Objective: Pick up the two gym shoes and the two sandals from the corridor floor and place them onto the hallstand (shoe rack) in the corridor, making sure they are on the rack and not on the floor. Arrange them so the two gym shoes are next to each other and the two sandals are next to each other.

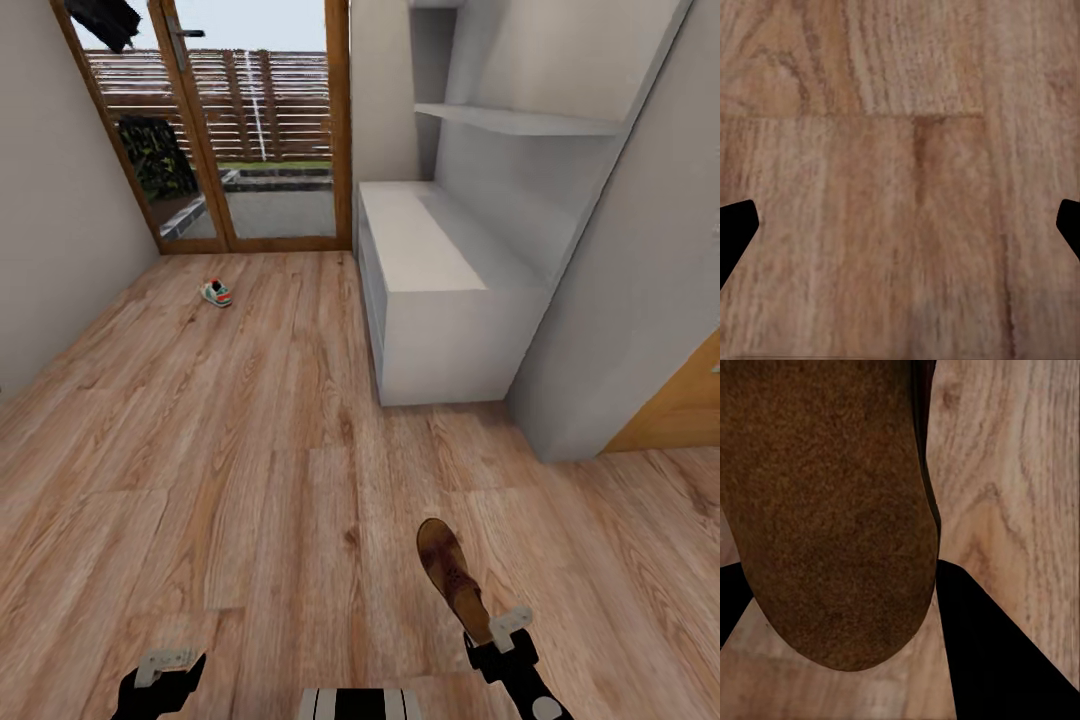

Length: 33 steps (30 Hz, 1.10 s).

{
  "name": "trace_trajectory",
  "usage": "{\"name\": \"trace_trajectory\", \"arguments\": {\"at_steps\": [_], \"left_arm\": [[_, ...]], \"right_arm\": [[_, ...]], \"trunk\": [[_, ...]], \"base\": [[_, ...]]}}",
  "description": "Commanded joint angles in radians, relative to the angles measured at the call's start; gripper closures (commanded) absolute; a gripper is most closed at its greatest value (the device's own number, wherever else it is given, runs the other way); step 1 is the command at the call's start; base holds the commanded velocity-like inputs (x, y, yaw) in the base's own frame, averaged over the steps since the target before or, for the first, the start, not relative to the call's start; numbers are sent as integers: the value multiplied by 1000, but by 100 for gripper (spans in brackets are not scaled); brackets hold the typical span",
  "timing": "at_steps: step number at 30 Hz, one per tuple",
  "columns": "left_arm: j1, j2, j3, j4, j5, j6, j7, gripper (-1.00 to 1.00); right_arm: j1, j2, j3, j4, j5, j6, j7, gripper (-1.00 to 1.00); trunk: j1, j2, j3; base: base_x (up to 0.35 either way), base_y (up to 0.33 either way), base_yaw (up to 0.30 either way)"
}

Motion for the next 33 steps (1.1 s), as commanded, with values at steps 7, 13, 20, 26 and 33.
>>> {"name": "trace_trajectory", "arguments": {"at_steps": [7,13,20,26,33], "left_arm": [[21,-3,7,6,4,-47,27,-100],[23,-5,6,35,5,-59,37,-100],[23,-6,5,37,5,-61,37,-100],[23,-9,4,37,5,-62,37,-100],[23,-11,4,37,4,-62,37,-100]], "right_arm": [[1,-9,-38,80,6,-86,-51,100],[2,-13,-169,121,8,-116,-54,100],[3,-12,-174,122,8,-117,-54,100],[3,-11,-174,122,7,-117,-54,100],[3,-10,-174,122,7,-117,-53,100]], "trunk": [[-10,15,36],[-33,57,64],[-60,106,97],[-83,148,125],[-110,197,158]], "base": [[0,0,0],[0,0,0],[0,0,-32],[0,0,-105],[0,0,-150]]}}
